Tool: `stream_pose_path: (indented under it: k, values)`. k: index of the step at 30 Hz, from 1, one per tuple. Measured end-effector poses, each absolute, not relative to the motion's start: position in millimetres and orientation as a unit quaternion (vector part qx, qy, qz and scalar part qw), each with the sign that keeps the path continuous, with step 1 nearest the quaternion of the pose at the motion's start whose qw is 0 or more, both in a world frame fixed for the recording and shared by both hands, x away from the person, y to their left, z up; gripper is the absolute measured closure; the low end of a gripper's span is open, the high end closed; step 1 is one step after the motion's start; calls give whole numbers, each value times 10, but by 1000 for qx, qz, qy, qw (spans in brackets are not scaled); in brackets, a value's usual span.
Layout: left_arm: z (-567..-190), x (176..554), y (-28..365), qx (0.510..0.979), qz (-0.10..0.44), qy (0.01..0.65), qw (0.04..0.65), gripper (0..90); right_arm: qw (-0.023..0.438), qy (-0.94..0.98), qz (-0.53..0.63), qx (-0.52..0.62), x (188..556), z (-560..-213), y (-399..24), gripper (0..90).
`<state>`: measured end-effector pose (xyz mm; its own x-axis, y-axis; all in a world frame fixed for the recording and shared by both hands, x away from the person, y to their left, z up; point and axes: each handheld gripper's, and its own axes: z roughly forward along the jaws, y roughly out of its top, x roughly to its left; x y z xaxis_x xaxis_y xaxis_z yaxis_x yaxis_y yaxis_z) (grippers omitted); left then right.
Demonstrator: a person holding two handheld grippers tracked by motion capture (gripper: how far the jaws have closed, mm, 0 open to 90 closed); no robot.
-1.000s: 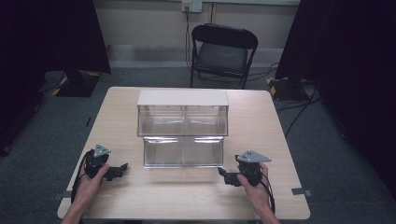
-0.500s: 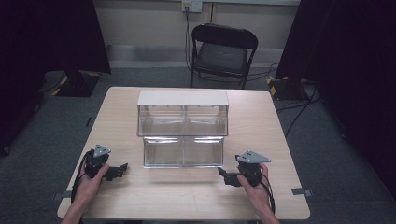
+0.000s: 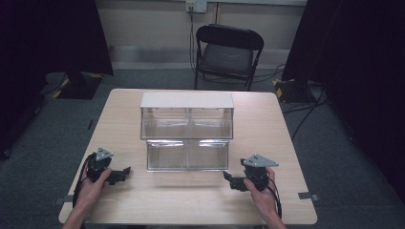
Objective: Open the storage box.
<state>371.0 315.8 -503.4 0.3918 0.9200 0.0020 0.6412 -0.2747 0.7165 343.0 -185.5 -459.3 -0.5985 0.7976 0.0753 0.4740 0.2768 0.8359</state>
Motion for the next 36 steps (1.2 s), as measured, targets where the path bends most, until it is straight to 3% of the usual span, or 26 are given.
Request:
stream_pose_path:
  k: [36]
  values:
    - [-5034,3711,3157,769,215,508,323,2,183,771,468,391,3394,-4499,-1864,141]
